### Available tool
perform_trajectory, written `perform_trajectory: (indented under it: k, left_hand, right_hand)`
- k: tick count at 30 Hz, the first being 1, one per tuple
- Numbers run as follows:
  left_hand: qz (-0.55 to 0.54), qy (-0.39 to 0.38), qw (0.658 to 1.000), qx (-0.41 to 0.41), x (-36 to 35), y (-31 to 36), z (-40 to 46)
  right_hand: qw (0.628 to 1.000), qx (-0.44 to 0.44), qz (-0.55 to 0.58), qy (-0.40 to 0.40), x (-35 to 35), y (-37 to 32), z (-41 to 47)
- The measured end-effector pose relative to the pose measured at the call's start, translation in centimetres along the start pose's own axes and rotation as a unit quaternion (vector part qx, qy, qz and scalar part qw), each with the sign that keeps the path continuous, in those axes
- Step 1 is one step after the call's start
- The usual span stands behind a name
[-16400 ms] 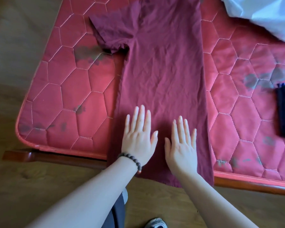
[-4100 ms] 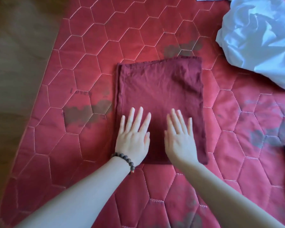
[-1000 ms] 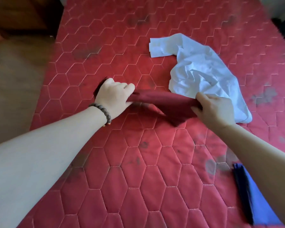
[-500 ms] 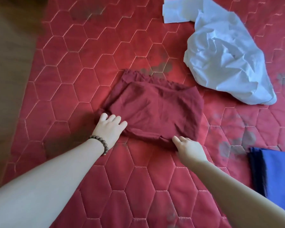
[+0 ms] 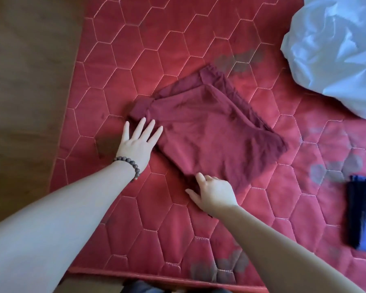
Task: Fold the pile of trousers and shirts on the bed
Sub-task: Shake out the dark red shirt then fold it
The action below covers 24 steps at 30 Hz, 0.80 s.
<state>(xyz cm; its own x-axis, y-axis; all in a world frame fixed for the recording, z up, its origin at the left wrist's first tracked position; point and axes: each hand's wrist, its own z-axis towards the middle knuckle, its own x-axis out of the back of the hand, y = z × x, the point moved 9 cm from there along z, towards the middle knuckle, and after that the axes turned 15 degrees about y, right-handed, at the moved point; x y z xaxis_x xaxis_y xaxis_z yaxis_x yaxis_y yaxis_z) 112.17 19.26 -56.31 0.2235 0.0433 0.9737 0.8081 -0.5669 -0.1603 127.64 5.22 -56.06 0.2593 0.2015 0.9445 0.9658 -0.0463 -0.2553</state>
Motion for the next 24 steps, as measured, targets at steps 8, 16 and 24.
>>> perform_trajectory:
  k: [8,16,24]
  left_hand:
    - [-0.239,0.033,0.919,0.311,-0.2,1.7,-0.7]
    - [-0.212,0.091,0.932,0.279,-1.2,4.2,1.5]
    - [-0.180,0.091,0.968,0.148,-1.3,3.1,5.2]
  right_hand:
    - [0.978,-0.056,-0.031,0.200,7.2,9.2,9.6]
    - [0.991,-0.060,-0.065,0.102,5.1,14.2,17.1]
    - [0.974,-0.098,-0.049,0.196,5.4,15.0,14.6]
